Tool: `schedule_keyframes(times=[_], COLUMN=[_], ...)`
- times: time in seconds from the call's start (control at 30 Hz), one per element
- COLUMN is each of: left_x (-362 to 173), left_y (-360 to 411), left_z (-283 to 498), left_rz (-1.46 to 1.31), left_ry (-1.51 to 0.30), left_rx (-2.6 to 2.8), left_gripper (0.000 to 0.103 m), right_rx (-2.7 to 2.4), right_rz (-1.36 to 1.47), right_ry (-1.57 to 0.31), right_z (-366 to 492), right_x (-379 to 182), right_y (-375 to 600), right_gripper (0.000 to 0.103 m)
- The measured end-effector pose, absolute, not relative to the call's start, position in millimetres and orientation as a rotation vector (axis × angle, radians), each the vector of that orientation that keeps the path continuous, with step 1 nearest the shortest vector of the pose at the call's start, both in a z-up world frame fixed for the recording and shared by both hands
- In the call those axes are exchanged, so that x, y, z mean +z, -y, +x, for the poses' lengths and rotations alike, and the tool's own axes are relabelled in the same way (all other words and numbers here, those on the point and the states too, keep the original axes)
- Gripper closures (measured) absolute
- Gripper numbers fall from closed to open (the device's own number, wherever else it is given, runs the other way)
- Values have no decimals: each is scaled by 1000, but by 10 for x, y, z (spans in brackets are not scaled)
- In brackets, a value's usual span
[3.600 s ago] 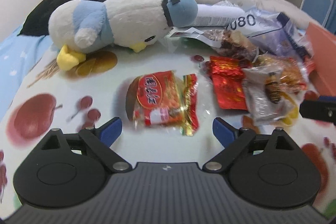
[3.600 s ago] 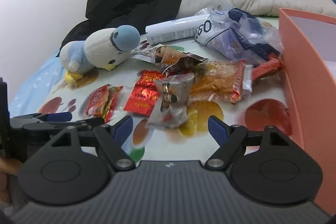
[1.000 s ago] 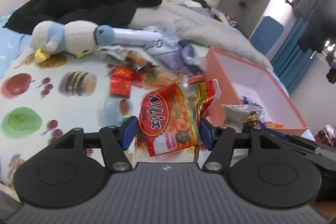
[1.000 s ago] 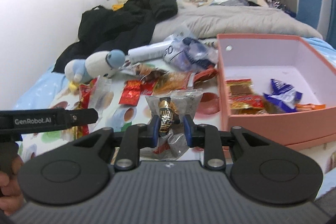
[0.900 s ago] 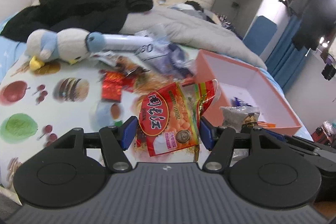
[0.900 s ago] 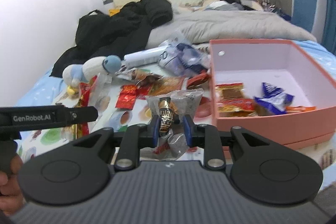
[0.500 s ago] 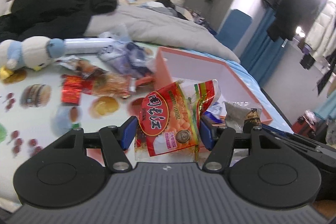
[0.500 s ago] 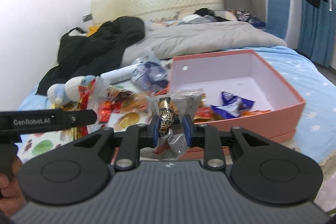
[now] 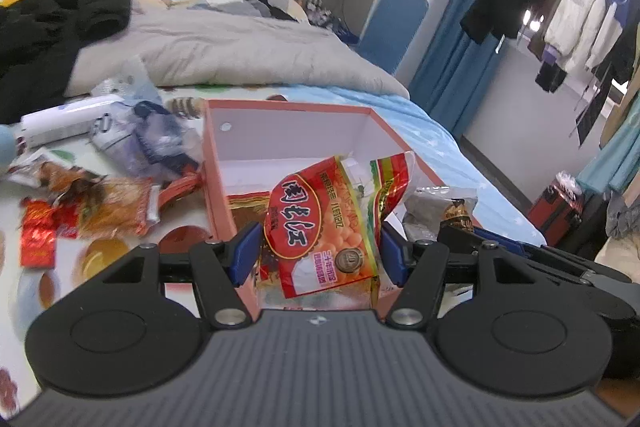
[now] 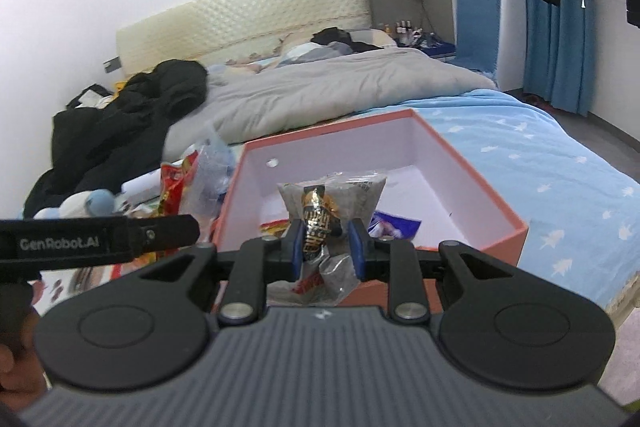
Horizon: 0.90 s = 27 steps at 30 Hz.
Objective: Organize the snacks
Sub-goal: 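Carry both held bags over the pink box, then open both tools to drop the bags into the pink box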
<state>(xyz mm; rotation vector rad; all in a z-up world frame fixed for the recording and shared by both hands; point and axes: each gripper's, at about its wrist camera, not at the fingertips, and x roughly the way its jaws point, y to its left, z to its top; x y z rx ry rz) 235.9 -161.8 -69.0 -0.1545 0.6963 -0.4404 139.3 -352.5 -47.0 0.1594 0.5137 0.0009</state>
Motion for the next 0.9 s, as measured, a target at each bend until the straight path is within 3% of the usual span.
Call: schedule_keyframes(times=[0.5,0.77,0.9], left_x=[-974,-1147,-1068], left_y=[2168,2279,2269], left_z=[3498,3687,3636], left_rz=[-80,-52,-30], left_ry=[-810,-847,-834], left_rx=[-432,-429,-424], left_gripper=[35,35,24], right_rx=[-5,-4,-1], right_rz=[190,213,232], right_ry=[-640,-674,-692], right_z=[2252,2500,2545], right_x=[-818,-1008,-1064], right_y=[4044,4193,4198], right_gripper=[76,76,74])
